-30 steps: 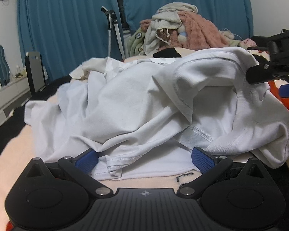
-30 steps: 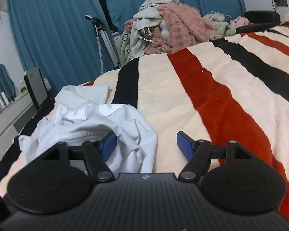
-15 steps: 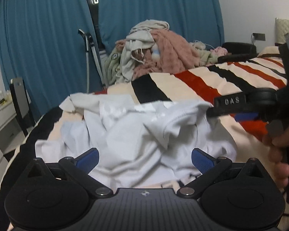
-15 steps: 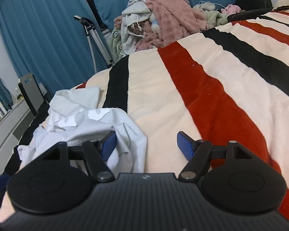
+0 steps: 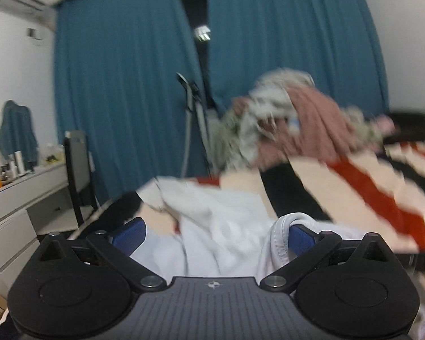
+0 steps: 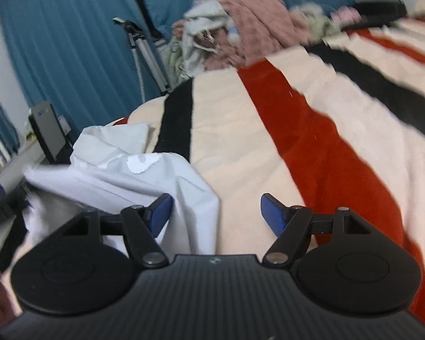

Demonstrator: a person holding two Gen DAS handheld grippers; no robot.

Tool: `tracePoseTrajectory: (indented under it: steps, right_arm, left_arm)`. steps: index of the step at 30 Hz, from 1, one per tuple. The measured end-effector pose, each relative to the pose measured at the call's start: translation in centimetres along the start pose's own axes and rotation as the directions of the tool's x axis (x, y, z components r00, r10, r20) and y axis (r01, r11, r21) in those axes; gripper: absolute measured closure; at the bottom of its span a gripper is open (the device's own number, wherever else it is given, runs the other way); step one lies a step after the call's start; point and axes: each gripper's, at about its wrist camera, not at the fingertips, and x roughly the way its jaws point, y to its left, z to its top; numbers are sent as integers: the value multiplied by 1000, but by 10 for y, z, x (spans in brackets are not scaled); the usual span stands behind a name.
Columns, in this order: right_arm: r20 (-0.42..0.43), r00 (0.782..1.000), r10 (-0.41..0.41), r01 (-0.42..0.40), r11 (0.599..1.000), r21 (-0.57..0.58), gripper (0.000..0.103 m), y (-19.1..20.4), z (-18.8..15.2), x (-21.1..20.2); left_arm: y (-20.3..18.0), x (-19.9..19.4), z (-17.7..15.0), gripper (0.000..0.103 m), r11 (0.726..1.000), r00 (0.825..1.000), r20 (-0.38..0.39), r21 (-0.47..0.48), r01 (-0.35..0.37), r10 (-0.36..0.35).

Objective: Fold clothes

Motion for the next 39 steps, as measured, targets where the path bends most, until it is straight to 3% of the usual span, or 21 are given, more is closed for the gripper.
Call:
tracePoseTrajectory:
  steps: [6,8,12,14,18,20,24,27,32,35,39]
  right_arm:
    - [170,985,-40,64,989,-136,32,23,4,-24]
    - [254,967,-30,76,982,-172,31,29,2,-39]
    - [390,918,70,53,953,-297,31,54,-12,-67]
    - [402,905,141,32,919,-393,31,71,-23,-73]
    - [352,907,230,1,836,-548,32,97,-51,-73]
    - [336,907,255,8,785,-619,32,108,-63,-73]
    - [310,921,234,50,721,-691,32,120,-75,-57]
    - [316,937,151,99,751,-653,32,113,-70,-44]
    - [326,946,6,146,886,-441,32,84,-36,-47]
    - [275,961,-35,121,946,-301,32,63,-14,-54]
    - [212,976,-46,92,972,-214,32,42,3,-71]
  left_arm:
    - [4,-23,7,0,1000,993,113,-7,-22,23]
    - [8,-30,11,0,999,991,129,-23,-23,25]
    - [16,-43,19,0,998,987,157,-59,-23,32]
    - [20,-50,23,1,997,985,171,-77,-22,35]
    - [28,-62,27,1,993,983,179,-119,-17,39]
    - [32,-66,28,0,990,984,177,-140,-14,39]
    - [35,-73,28,0,988,984,174,-157,-1,29]
    - [33,-74,27,0,984,987,159,-176,7,21]
    - [27,-81,26,0,987,986,164,-160,5,22]
    - [23,-83,25,0,991,985,173,-135,10,14]
    - [14,-93,25,0,995,979,203,-96,17,3]
